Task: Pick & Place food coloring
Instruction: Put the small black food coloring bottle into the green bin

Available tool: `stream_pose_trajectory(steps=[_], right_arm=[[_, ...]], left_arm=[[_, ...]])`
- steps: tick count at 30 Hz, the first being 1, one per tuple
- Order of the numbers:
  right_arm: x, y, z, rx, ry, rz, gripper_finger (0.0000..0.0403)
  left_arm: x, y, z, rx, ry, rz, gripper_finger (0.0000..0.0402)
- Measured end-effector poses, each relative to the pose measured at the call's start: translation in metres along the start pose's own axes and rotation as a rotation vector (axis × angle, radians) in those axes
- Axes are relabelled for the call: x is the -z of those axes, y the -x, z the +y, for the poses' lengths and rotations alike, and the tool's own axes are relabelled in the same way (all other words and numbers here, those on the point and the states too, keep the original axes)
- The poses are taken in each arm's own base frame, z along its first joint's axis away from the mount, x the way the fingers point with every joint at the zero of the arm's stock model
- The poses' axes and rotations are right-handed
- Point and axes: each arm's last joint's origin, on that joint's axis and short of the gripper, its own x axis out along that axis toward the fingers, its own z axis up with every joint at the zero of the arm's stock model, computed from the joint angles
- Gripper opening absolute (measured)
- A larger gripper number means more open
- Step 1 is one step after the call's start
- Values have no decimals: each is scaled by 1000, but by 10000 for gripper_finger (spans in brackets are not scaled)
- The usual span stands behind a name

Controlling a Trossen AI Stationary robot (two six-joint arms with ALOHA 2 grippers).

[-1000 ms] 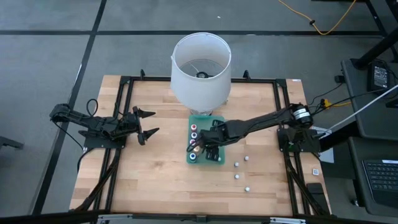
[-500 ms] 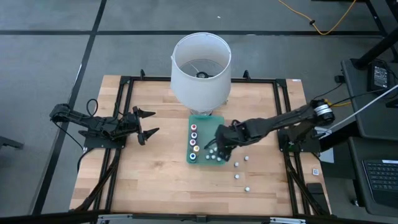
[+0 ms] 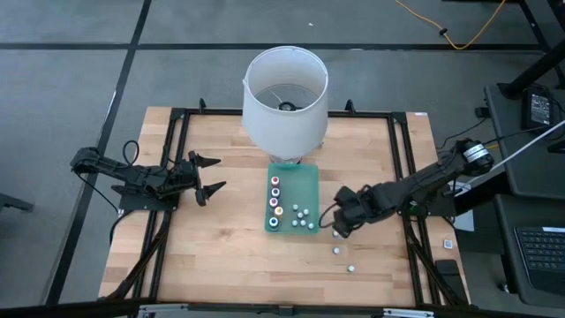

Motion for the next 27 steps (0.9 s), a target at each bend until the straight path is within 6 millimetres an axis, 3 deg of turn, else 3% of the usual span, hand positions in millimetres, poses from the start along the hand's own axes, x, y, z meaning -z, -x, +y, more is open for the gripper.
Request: stream_pose_trajectory(steps=[13, 22, 27], right_arm=[[40, -32, -4, -27, -21, 47, 324], [46, -50, -8, -1, -8, 55, 322], [46, -50, -6, -24, 31, 46, 297]], left_arm=[[0, 0, 0, 0, 0, 0, 400], [0, 0, 0, 0, 0, 0, 400], [0, 0, 0, 0, 0, 0, 400]])
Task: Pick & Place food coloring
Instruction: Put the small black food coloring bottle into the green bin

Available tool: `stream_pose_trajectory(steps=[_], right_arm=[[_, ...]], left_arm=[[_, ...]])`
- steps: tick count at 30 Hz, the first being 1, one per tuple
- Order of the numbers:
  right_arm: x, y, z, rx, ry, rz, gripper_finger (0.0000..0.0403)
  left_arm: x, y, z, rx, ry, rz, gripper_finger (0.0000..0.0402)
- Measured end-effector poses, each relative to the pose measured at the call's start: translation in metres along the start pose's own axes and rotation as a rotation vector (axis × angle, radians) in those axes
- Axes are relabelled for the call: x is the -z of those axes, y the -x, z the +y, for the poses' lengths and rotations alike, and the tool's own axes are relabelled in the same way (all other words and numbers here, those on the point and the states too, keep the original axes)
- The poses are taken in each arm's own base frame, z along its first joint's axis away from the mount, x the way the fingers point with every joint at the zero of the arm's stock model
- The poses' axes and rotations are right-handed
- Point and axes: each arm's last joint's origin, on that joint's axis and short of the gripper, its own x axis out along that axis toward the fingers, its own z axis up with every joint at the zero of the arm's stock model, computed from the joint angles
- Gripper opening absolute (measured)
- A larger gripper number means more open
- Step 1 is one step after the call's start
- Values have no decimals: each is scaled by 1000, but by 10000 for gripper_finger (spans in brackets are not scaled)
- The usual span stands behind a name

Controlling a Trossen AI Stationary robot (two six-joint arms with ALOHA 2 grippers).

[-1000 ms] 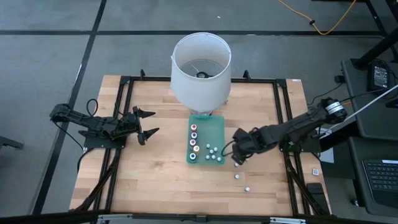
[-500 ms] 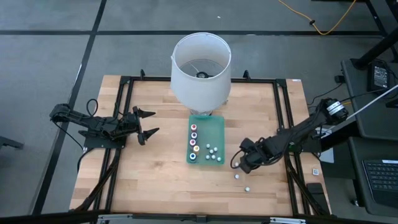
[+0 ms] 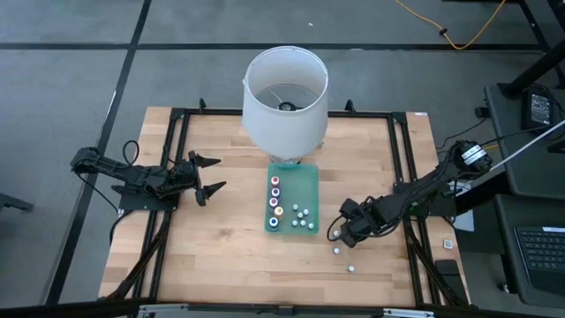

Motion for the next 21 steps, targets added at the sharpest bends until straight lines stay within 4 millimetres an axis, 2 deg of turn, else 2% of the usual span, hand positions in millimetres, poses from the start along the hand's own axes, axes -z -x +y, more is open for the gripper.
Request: stream_pose_trajectory(steps=[21], right_arm=[[-1, 0, 2, -19, 5, -8, 105]], left_arm=[[0, 0, 0, 0, 0, 0, 400]])
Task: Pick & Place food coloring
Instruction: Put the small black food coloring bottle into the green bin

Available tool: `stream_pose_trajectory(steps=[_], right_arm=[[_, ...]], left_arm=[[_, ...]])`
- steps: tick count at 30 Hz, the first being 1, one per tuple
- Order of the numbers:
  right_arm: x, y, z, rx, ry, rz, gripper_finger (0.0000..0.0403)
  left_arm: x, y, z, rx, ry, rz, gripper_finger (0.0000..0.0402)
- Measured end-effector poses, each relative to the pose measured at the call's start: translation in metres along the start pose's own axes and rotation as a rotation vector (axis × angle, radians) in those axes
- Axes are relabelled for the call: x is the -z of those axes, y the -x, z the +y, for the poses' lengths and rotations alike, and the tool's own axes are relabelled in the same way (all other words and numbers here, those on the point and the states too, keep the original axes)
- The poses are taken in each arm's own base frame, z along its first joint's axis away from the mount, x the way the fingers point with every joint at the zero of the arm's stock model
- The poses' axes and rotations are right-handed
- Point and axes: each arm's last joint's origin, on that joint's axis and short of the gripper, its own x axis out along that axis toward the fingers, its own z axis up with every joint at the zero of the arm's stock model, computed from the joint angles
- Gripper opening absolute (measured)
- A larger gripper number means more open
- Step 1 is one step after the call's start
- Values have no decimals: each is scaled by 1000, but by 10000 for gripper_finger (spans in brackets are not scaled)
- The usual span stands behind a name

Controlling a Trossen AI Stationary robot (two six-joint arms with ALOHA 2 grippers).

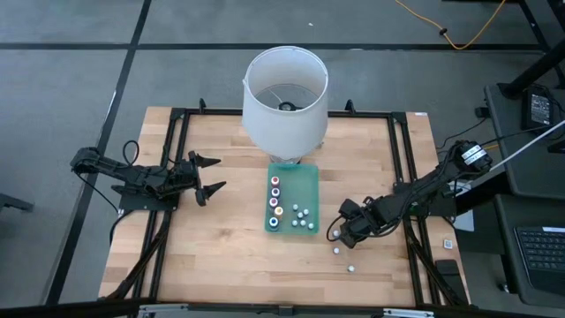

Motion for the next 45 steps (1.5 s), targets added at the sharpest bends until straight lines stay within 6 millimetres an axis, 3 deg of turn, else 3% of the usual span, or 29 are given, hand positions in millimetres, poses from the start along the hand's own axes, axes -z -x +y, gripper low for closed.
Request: stream_pose_trajectory(steps=[5, 12, 20, 28, 37, 45], right_arm=[[0, 1, 0, 3, 6, -2, 62], [-12, 18, 5, 33, 95, 12, 65], [-51, 49, 11, 39, 225, -14, 61], [-98, 65, 30, 62, 362, -70, 62], [-139, 57, 48, 39, 456, -129, 63], [-152, 27, 56, 59, 516, -113, 63]], left_arm=[[0, 0, 0, 0, 0, 0, 400], [0, 0, 0, 0, 0, 0, 400], [0, 0, 0, 0, 0, 0, 400], [0, 0, 0, 0, 0, 0, 400], [0, 0, 0, 0, 0, 0, 400], [0, 0, 0, 0, 0, 0, 400]])
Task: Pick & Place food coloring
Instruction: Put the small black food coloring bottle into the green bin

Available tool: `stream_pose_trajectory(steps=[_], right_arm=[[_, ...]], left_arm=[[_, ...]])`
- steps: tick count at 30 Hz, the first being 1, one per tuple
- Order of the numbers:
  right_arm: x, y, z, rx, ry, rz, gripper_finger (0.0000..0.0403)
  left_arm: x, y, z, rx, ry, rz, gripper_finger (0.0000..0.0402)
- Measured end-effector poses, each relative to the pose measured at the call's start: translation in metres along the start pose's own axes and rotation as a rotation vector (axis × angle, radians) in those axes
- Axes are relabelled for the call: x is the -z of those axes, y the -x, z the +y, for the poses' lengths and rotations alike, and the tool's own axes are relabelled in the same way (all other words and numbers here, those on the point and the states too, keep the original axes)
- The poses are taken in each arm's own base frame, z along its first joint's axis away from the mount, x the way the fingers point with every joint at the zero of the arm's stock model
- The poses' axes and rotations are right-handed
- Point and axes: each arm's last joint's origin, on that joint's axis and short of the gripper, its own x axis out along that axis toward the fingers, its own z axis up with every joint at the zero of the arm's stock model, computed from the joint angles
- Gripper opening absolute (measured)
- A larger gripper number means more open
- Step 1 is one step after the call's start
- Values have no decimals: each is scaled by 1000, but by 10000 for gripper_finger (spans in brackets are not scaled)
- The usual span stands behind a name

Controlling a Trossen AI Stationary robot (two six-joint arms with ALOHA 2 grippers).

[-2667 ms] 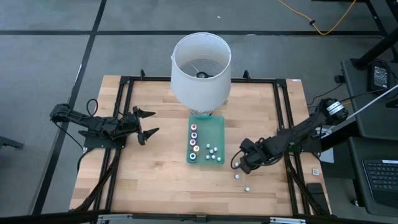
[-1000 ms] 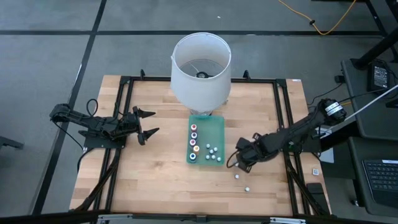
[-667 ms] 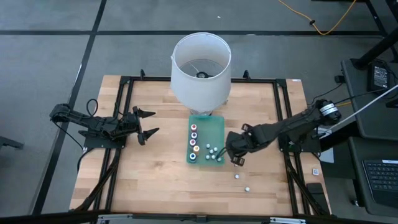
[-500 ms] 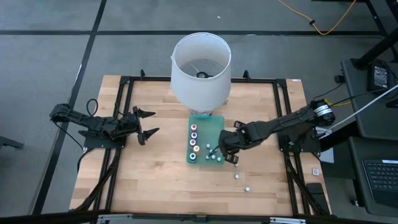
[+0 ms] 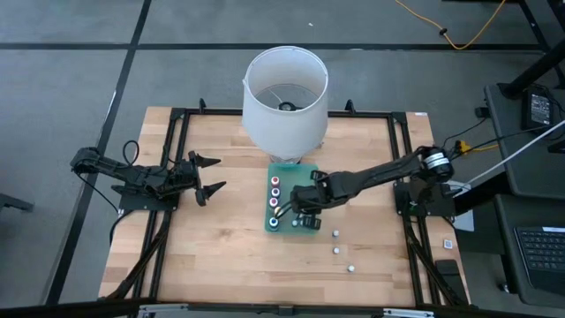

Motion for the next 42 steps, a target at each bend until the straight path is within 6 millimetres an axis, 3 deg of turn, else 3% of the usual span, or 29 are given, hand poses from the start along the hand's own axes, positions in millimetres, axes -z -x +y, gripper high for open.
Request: stream_pose_trajectory(steps=[15, 22, 32, 42], right_arm=[[3, -53, 6, 10, 29, 50, 64], [3, -57, 4, 5, 9, 29, 68], [1, -58, -1, 11, -24, 33, 113], [1, -58, -1, 10, -4, 33, 116]], left_arm=[[0, 0, 0, 0, 0, 0, 400], [0, 0, 0, 0, 0, 0, 400], [0, 0, 0, 0, 0, 0, 400], [0, 0, 0, 0, 0, 0, 400]])
